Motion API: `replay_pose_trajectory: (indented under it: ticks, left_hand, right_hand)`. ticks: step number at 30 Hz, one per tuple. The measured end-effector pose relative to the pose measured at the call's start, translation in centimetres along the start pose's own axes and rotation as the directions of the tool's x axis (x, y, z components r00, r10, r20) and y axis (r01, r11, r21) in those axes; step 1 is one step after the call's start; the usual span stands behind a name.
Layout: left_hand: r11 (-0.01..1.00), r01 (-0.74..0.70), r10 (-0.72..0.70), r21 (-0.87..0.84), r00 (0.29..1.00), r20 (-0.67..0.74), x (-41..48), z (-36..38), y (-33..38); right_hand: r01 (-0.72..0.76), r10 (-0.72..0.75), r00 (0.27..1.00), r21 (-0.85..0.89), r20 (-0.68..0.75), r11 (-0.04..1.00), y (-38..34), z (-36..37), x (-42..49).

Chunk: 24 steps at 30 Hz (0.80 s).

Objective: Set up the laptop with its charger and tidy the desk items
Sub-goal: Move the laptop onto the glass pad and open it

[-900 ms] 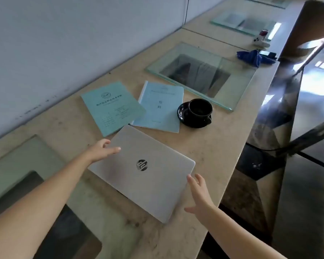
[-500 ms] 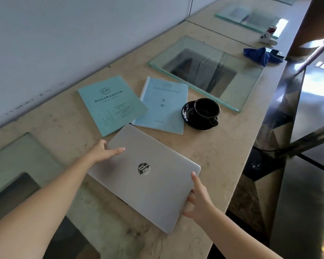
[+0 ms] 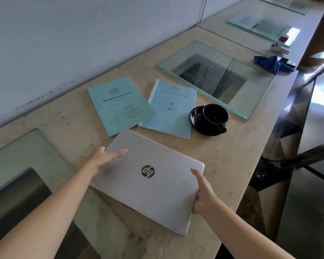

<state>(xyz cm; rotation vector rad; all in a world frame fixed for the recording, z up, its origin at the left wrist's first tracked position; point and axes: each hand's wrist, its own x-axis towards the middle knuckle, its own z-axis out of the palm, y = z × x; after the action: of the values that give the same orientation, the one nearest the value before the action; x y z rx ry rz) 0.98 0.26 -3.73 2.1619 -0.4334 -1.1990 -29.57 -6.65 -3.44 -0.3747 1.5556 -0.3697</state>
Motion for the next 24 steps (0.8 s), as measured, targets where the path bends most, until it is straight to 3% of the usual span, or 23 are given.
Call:
replay_pose_trajectory:
  ticks: [5,11,15,24]
  left_hand:
    - [0.990,-0.057,0.036,-0.126,0.986,-0.163,-2.4,-1.4,-1.6]
    - [0.951,-0.056,-0.049,-0.305,0.944,-0.327,-6.7,-4.4,-4.5]
    - [0.913,-0.053,-0.129,-0.404,0.902,-0.412,-10.2,-6.6,-7.6]
    - [0.834,-0.008,-0.389,-0.551,0.700,-0.599,-19.2,-10.0,-17.6]
  right_hand:
    - [0.192,-0.196,0.980,-0.134,-0.021,0.972,-2.1,1.6,0.4]
    - [0.365,-0.320,0.927,-0.273,0.196,0.890,-4.6,6.0,-0.1]
    - [0.452,-0.347,0.883,-0.374,0.316,0.809,-4.6,10.2,-1.6]
    - [0.599,-0.283,0.782,-0.543,0.555,0.588,2.5,19.2,-7.3]
